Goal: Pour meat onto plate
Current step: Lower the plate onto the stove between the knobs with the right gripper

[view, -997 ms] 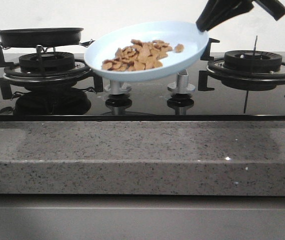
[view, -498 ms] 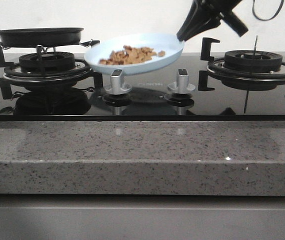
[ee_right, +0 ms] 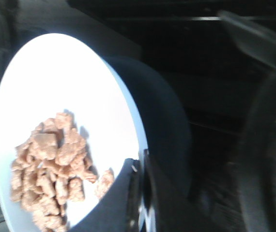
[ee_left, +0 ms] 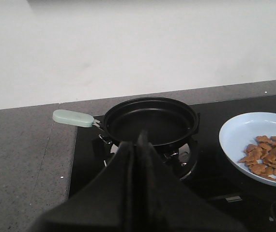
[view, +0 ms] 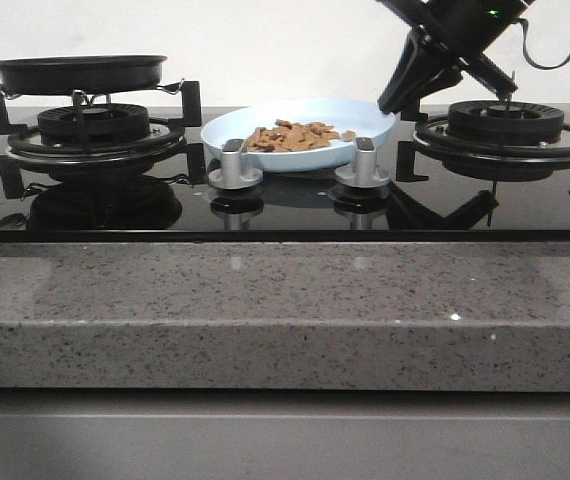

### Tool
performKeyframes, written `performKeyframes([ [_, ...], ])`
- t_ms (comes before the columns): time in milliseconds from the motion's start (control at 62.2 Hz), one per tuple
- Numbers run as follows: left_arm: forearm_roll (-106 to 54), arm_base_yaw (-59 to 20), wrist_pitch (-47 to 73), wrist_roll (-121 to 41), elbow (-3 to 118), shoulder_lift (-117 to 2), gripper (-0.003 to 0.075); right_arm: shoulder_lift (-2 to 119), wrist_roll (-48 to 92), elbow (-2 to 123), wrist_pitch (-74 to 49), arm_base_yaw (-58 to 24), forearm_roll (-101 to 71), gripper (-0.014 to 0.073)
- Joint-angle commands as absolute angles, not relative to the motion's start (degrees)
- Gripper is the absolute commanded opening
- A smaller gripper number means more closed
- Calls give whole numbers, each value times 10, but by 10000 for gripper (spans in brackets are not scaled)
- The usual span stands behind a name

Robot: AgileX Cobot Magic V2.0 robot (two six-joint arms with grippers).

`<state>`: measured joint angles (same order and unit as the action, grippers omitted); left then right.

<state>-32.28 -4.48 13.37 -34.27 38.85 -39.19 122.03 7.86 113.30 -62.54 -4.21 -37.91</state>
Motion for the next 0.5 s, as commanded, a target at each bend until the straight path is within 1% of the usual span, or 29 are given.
performKeyframes([
  [0,-332,-50,92,-337,404,-390,-20,1183,81,1153,-624,-39,-391,-46],
  [241,-332,-50,92,-337,404,-390,-20,1183,81,1153,-629,-39,-390,-44],
  [289,-332,-50,92,-337,404,-390,-20,1183,81,1153,-630,-39,-390,-29],
  [370,-332,-50,92,-337,404,-390,-20,1183,81,1153,-631,-39,-389,41],
  [482,-332,-50,92,-337,404,-390,-20,1183,81,1153,-632,-39,-389,192],
])
